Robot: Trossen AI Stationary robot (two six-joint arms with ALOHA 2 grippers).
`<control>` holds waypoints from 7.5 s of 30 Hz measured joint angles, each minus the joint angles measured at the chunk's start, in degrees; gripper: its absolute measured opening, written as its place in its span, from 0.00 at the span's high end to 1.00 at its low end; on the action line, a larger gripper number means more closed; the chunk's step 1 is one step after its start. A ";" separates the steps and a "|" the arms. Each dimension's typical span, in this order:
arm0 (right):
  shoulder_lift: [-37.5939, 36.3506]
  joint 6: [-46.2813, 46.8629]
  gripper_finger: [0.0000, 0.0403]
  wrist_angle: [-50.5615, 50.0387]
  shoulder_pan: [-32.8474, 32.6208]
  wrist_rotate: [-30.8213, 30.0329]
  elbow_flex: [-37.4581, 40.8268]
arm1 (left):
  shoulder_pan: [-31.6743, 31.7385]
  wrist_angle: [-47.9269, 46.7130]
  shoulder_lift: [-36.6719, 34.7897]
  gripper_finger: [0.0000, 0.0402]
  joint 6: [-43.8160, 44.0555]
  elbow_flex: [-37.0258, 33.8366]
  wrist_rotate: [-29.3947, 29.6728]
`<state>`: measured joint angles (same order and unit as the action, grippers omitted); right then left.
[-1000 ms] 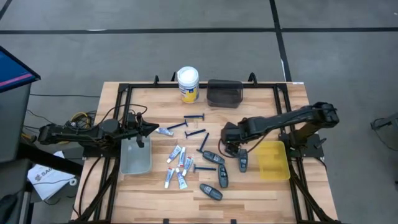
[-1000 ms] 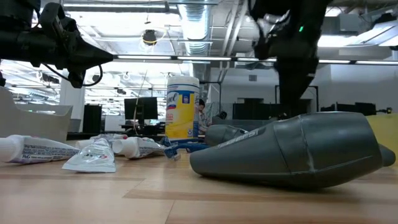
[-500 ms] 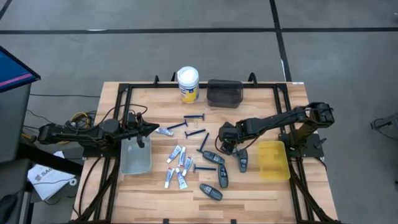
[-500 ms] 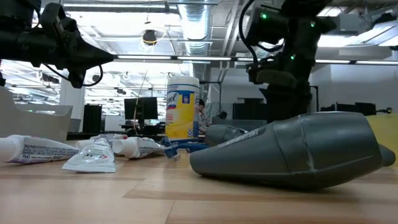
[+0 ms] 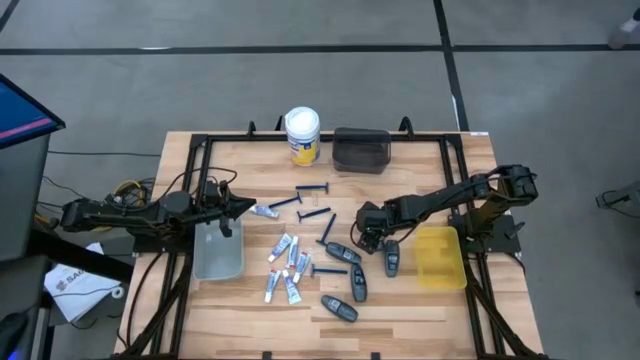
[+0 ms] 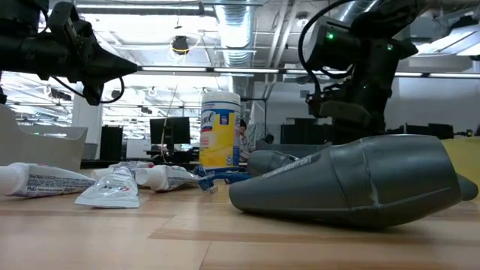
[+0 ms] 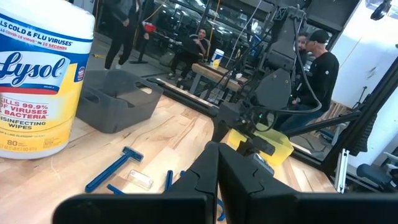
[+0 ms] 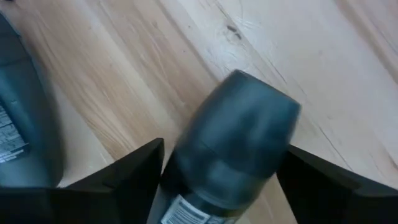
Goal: Pick & Place Travel size toiletries
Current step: Put the black deodorant into the yellow bin
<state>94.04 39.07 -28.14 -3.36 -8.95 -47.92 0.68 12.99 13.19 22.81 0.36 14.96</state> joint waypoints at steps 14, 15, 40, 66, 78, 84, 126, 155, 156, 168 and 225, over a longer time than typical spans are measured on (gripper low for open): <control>0.01 -0.29 0.51 -0.06 0.98 -1.50 -0.63 | 0.01 0.14 0.00 1.00 0.00 0.00 0.00; 0.01 -0.61 0.50 -0.53 1.01 -2.19 -1.17 | 0.01 0.15 0.00 1.00 0.00 0.00 0.00; -24.12 13.36 0.51 -38.48 -7.81 -14.18 -12.61 | 0.00 1.28 1.18 1.00 0.00 0.00 -0.02; -17.45 68.41 0.47 -49.69 -42.01 -5.66 -0.05 | -0.01 1.66 1.22 1.00 0.02 0.00 0.00; -16.79 69.44 0.44 -39.42 -42.01 -5.51 5.82 | -0.01 1.70 1.22 1.00 0.01 0.00 0.00; -16.79 69.42 0.45 -39.25 -41.23 -5.23 6.91 | 0.00 1.71 1.22 1.00 0.02 0.00 0.00; 2.56 40.15 0.33 -36.82 -16.07 -1.54 -16.63 | 0.00 2.98 1.60 1.00 0.00 0.00 0.00; 11.26 34.19 0.39 -28.70 -15.07 3.45 -16.61 | -0.01 4.26 3.17 1.00 0.00 0.00 -0.02; 11.26 32.92 0.40 -28.48 -15.06 3.58 -16.61 | -0.01 4.28 3.17 1.00 0.00 0.00 -0.02; 11.26 22.20 0.45 -28.14 -15.08 7.65 -16.61 | -0.01 4.48 3.17 1.00 0.02 0.00 -0.02; -6.60 76.52 0.50 -56.69 -39.50 1.66 -7.92 | -0.01 5.14 3.17 1.00 0.02 0.00 0.00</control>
<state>87.44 115.59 -84.83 -42.85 -7.29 -55.84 0.67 18.13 16.36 22.83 0.36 14.96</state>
